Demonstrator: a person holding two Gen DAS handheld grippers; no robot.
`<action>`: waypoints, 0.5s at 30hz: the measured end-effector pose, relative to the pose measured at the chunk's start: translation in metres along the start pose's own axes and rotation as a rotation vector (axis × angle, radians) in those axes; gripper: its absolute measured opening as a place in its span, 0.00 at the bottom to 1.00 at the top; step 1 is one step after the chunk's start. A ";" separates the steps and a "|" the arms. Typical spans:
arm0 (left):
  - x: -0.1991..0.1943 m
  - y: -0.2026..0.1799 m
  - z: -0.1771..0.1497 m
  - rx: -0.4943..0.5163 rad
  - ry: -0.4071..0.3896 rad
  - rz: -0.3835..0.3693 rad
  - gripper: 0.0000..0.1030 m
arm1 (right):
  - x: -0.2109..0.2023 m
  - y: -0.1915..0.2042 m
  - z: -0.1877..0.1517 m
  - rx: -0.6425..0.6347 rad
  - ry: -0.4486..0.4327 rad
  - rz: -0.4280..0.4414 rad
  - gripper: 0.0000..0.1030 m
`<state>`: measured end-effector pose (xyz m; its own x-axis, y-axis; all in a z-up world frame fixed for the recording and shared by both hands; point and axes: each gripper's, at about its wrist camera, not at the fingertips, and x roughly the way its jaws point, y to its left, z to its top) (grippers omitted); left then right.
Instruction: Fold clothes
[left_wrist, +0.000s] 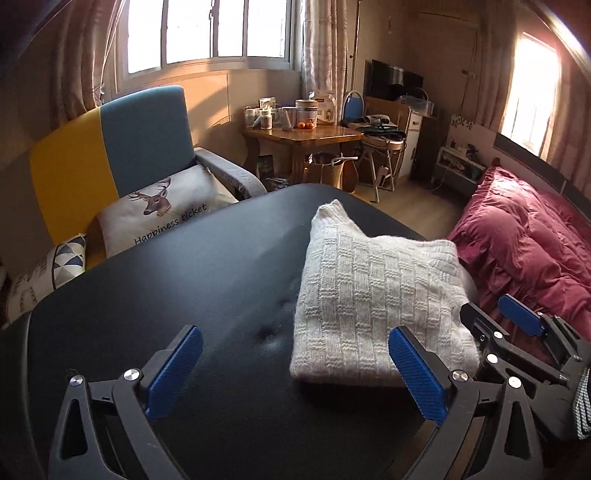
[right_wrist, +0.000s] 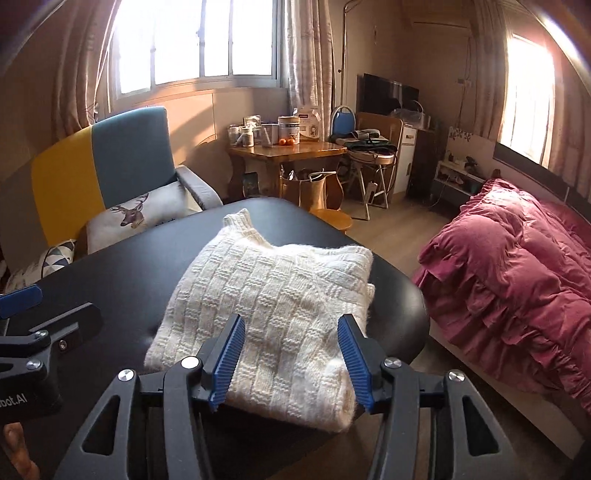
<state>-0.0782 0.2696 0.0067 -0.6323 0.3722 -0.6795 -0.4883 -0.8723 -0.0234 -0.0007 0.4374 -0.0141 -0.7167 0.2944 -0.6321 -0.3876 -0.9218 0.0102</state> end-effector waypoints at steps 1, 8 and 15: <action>-0.005 0.000 0.000 -0.003 -0.016 0.005 0.99 | 0.000 0.002 -0.001 -0.002 0.006 0.007 0.52; -0.031 -0.002 0.008 -0.028 -0.061 -0.045 0.99 | 0.000 0.005 -0.007 -0.011 0.032 0.039 0.52; -0.027 -0.010 0.008 -0.012 -0.021 -0.073 0.99 | 0.003 0.001 -0.010 -0.001 0.047 0.040 0.52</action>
<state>-0.0613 0.2713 0.0313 -0.6079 0.4411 -0.6603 -0.5264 -0.8464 -0.0809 0.0027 0.4345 -0.0238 -0.7036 0.2451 -0.6669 -0.3585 -0.9328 0.0354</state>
